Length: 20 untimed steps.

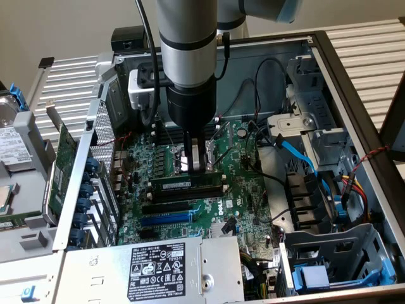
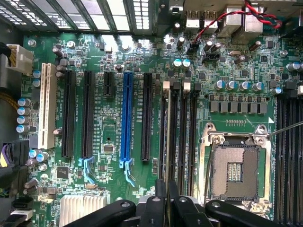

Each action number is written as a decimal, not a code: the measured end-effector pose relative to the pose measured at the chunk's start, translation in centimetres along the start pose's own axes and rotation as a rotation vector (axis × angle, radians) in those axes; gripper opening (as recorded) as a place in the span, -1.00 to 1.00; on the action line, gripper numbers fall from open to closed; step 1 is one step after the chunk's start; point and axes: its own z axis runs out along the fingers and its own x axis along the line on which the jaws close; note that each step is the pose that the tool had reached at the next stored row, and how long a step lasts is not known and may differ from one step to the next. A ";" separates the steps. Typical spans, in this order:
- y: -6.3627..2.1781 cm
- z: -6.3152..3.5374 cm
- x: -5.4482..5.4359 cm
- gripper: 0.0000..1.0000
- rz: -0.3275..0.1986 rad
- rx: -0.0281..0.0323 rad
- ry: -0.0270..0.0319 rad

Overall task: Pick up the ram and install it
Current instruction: 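Insert the ram into the slot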

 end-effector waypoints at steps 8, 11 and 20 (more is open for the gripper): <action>-0.01 0.03 0.1 -0.74 0.000 0.0006 0.0001; -0.01 0.08 0.1 -0.74 0.000 0.0010 0.0000; 0.05 0.20 0.0 -0.74 0.000 0.0024 -0.0001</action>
